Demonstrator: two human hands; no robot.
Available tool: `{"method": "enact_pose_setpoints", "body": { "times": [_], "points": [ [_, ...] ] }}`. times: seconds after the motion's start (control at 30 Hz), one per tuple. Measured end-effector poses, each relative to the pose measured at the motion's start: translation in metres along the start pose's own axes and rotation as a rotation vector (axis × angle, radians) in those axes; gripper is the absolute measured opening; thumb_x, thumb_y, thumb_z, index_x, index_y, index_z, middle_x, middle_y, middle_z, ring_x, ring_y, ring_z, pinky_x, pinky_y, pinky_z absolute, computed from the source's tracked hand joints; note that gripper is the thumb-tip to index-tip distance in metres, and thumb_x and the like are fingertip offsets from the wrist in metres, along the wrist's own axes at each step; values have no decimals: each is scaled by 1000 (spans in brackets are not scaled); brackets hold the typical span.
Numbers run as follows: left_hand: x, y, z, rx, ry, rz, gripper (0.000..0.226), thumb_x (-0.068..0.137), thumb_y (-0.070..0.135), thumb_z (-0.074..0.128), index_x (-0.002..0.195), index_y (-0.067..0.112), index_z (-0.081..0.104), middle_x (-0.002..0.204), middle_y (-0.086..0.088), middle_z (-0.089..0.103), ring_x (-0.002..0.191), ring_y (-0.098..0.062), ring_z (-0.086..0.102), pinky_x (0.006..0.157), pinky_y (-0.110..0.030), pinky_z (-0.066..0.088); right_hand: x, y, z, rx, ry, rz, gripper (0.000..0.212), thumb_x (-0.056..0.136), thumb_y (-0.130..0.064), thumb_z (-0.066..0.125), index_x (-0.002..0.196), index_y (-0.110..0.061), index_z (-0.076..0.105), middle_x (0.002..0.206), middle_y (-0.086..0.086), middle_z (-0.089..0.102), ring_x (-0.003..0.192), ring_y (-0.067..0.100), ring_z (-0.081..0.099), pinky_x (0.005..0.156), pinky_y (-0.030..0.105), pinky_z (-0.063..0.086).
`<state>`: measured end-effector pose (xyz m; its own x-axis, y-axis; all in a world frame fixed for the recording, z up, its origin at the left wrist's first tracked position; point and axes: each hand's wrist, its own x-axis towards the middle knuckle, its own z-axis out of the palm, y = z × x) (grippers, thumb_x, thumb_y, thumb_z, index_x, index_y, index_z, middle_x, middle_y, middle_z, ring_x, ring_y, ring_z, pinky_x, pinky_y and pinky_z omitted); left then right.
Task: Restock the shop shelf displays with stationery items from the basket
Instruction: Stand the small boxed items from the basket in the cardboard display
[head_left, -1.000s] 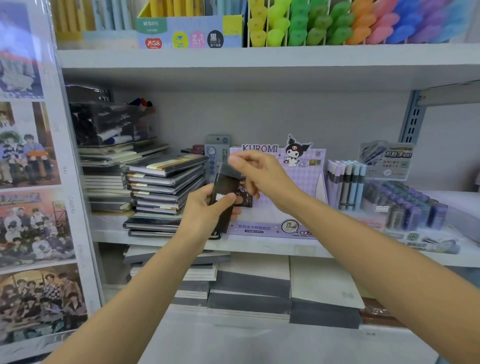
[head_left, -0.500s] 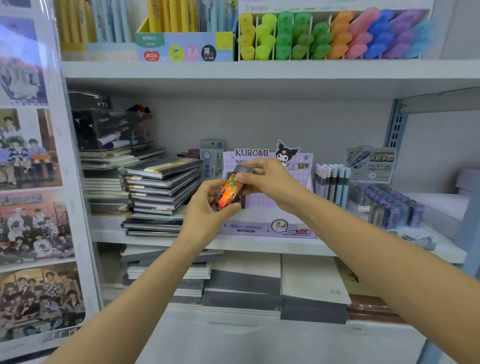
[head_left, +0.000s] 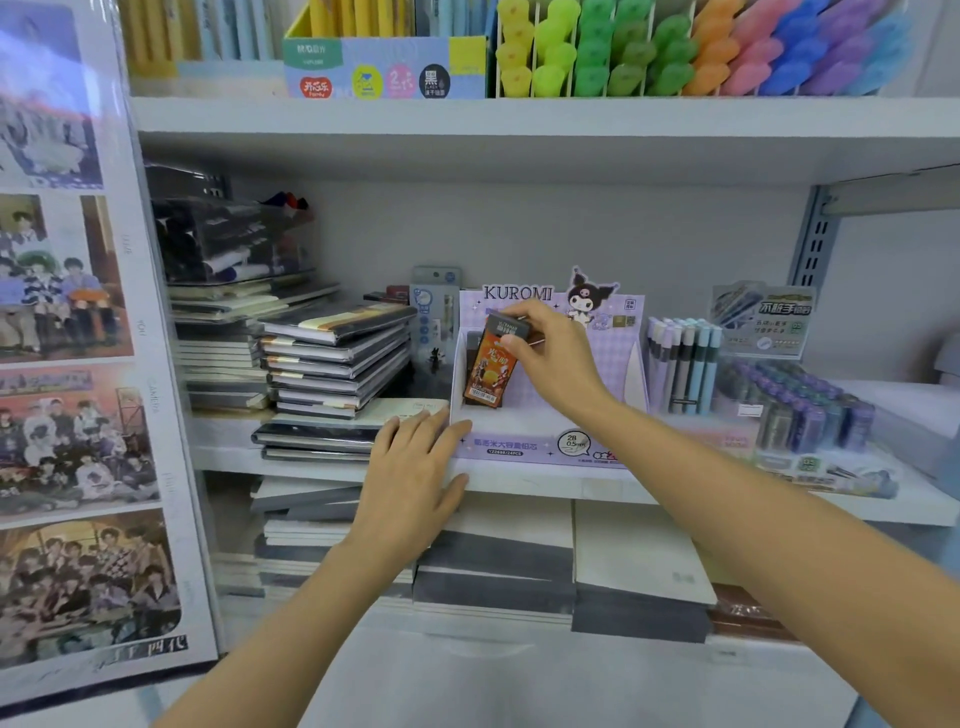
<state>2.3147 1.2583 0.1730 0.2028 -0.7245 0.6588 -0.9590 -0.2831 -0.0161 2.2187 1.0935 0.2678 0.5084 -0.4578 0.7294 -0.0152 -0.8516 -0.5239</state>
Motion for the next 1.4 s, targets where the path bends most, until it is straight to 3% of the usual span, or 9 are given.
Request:
{"method": "enact_pose_setpoints", "body": {
  "times": [0.23, 0.4, 0.53, 0.73, 1.0, 1.13, 1.27, 1.4],
  "points": [
    [0, 1, 3, 27, 38, 18, 53, 77, 24, 76, 126, 12, 60, 126, -12, 61, 117, -33, 57, 103, -51, 41, 15, 2, -2, -119, -175, -60, 18, 89, -9, 65, 107, -10, 64, 100, 8, 70, 89, 22, 65, 84, 38, 53],
    [-1, 2, 5, 18, 62, 3, 51, 77, 23, 74, 124, 12, 61, 124, -11, 61, 116, -32, 56, 103, -50, 39, 13, 4, 9, -85, -125, -61, 22, 89, -7, 65, 111, -10, 63, 98, 4, 68, 85, 17, 63, 84, 33, 53],
    [-1, 3, 4, 19, 54, -4, 50, 80, 25, 70, 127, 13, 59, 126, -9, 60, 118, -31, 54, 105, -49, 37, 11, 6, 11, -59, -72, -88, 27, 88, -5, 67, 112, -15, 58, 95, 1, 64, 76, 7, 59, 71, 25, 52],
    [0, 4, 4, 9, 41, -30, 49, 80, 25, 70, 126, 13, 59, 126, -9, 59, 119, -31, 53, 105, -49, 36, 13, 3, 12, -137, -115, -235, 21, 86, -6, 68, 106, -12, 64, 100, -2, 67, 92, 13, 60, 84, 29, 51],
    [1, 5, 5, 28, 26, -40, 49, 82, 27, 66, 128, 15, 57, 129, -7, 57, 123, -29, 50, 108, -47, 32, 10, 7, 18, -204, -131, -229, 21, 85, -5, 69, 106, -9, 64, 106, 4, 65, 93, 11, 54, 85, 30, 48],
    [0, 4, 7, 17, 32, -39, 49, 80, 26, 68, 126, 14, 58, 127, -8, 58, 121, -30, 52, 108, -48, 33, 0, 14, 18, -321, -48, -211, 30, 87, -9, 67, 117, -9, 62, 116, 7, 54, 109, 21, 49, 92, 34, 45],
    [0, 4, 7, 18, 20, -33, 49, 82, 26, 67, 128, 14, 57, 129, -8, 58, 123, -30, 50, 109, -47, 31, -1, 11, 16, -380, -179, -146, 41, 91, -16, 64, 130, -14, 54, 129, 4, 52, 122, 21, 43, 100, 37, 41],
    [-6, 9, 4, 17, 70, -31, 60, 84, 23, 65, 140, 11, 46, 147, -15, 41, 138, -34, 33, 115, -51, 21, -15, -1, 0, -313, -179, -137, 47, 93, -16, 61, 139, -14, 49, 137, 5, 50, 129, 20, 43, 108, 34, 35]
  ]
}}
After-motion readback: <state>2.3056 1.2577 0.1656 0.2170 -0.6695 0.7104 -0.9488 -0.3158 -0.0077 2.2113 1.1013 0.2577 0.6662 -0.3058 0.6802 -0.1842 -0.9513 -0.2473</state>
